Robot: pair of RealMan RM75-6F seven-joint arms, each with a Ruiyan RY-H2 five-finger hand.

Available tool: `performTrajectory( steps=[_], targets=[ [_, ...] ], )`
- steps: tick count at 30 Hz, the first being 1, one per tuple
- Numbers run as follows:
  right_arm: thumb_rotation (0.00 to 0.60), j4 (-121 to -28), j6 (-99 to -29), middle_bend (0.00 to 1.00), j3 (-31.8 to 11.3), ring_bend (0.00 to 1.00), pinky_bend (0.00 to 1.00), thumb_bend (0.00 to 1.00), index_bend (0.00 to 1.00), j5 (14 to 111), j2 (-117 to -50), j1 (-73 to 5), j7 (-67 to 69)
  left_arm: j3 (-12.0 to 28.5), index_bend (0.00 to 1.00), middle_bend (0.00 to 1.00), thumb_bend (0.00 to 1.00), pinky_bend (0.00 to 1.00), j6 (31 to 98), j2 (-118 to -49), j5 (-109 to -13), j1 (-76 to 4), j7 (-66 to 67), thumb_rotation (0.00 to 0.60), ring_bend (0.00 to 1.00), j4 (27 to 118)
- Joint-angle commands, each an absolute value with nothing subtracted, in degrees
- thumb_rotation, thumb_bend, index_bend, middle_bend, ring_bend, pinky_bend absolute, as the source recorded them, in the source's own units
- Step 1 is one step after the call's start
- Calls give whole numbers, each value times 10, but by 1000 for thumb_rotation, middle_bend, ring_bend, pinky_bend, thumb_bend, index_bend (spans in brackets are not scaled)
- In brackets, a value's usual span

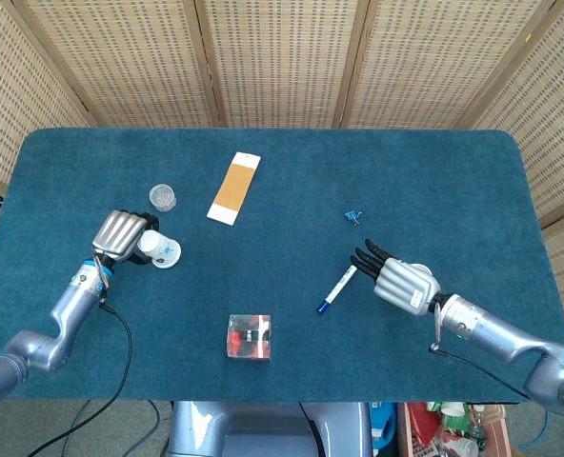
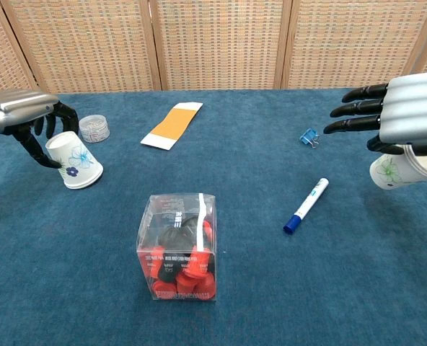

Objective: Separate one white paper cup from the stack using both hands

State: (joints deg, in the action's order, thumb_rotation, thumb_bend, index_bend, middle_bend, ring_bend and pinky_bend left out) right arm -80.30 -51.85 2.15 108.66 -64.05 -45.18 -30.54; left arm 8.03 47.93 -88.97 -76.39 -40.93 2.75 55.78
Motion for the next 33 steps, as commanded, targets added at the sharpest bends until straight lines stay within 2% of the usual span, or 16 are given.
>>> performTrajectory(
  steps=[1, 2, 4, 8, 14, 18, 25, 33],
  targets=[
    [600, -801, -534, 42, 15, 30, 113, 152, 283, 1079, -650, -445, -311, 79, 97, 42, 70, 212, 471, -883, -750, -407, 34, 600, 52, 576],
    [600, -802, -544, 18, 10, 16, 88, 55, 185, 1073, -655, -441, -312, 81, 25, 3, 69, 162, 473, -879, -747, -405, 33, 600, 8, 586],
    [600, -804, -560, 1, 2, 1, 51, 2, 95, 1063, -663, -433, -313, 86, 0, 0, 68, 122, 479, -870, -742, -402, 27, 600, 0, 605],
    [600, -821, -600, 0, -17, 0, 3, 0, 5, 1045, -677, -416, -321, 103, 0, 0, 68, 84, 511, -841, -732, -390, 17, 600, 0, 656],
    [600, -892, -688, 0, -39, 0, 0, 0, 0, 1004, -660, -362, -308, 118, 0, 0, 68, 14, 583, -769, -721, -348, 18, 600, 0, 762],
    [600, -926, -774, 0, -32, 0, 0, 0, 0, 981, -643, -296, -261, 105, 0, 0, 68, 0, 651, -722, -724, -297, 36, 600, 0, 839],
    [600, -881, -896, 0, -15, 0, 0, 0, 0, 937, -670, -190, -124, 65, 0, 0, 68, 0, 764, -689, -734, -201, 44, 600, 0, 907],
    [600, -811, -935, 0, -8, 0, 0, 0, 0, 887, -732, -119, -52, 35, 0, 0, 68, 0, 810, -682, -748, -146, 48, 600, 0, 922]
  ],
)
